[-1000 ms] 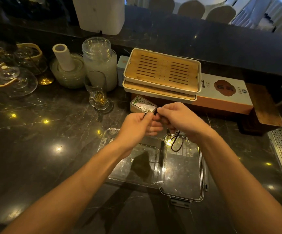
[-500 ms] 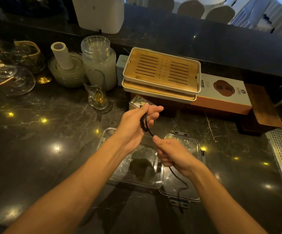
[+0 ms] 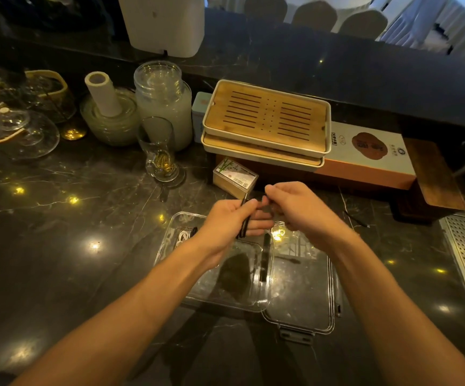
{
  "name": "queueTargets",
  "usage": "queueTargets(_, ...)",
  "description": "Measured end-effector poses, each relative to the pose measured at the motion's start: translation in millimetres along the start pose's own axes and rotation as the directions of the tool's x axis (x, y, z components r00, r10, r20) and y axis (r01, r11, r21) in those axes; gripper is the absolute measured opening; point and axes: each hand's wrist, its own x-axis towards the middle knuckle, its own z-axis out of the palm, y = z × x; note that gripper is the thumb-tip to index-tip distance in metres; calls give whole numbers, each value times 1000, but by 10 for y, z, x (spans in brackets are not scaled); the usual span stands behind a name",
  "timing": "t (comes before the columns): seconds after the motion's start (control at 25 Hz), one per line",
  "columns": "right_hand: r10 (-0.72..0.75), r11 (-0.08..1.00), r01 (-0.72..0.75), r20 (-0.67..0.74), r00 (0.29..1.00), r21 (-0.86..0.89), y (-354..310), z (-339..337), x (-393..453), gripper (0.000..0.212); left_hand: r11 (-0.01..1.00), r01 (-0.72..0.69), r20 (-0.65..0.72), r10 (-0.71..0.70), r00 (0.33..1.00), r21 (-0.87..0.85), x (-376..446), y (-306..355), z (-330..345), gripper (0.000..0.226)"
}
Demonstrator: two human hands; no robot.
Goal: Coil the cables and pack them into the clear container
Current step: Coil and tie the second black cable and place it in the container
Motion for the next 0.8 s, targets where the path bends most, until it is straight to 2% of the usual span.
queueTargets(0.08,-72,995,65,-98,993,-73,6,135,-128,35,1000,-31,-61,31,998,-1,18,13,17,29)
queueTargets(0.16,-76,997,77,-140,987,2,54,221,-219,32,998,-59,-111,56,992,-27,42,14,12,29)
queueTargets(0.24,-64,995,70,-80,995,67,145,329,-292,30,992,-74,-143,59,988,-101,63,0,12,31)
queueTargets(0.32,-79,995,79,0,997,53,258,469,-355,30,967,-81,-175,38,984,-242,69,-4,48,32)
queueTargets(0.4,-82,989,73,64,995,132,394,552,-365,34,935,-79,-161,23,987,-347,61,35,73,30)
queueTargets(0.48,-11,971,-23,140,990,239,505,501,-322,42,923,-79,-136,29,990,-376,59,72,40,28)
queueTargets(0.56,94,946,-150,199,975,289,603,364,-234,49,930,-61,-86,32,996,-363,53,104,-46,28)
queueTargets(0.64,140,920,-223,261,955,323,635,205,-136,46,959,3,21,3,1000,-284,20,100,-97,28)
queueTargets(0.72,127,916,-234,318,940,327,581,53,-28,42,985,69,131,-48,990,-157,-24,77,-105,27)
queueTargets(0.8,136,942,-231,351,926,242,467,-59,54,39,997,72,185,-68,980,-15,-37,77,-113,28)
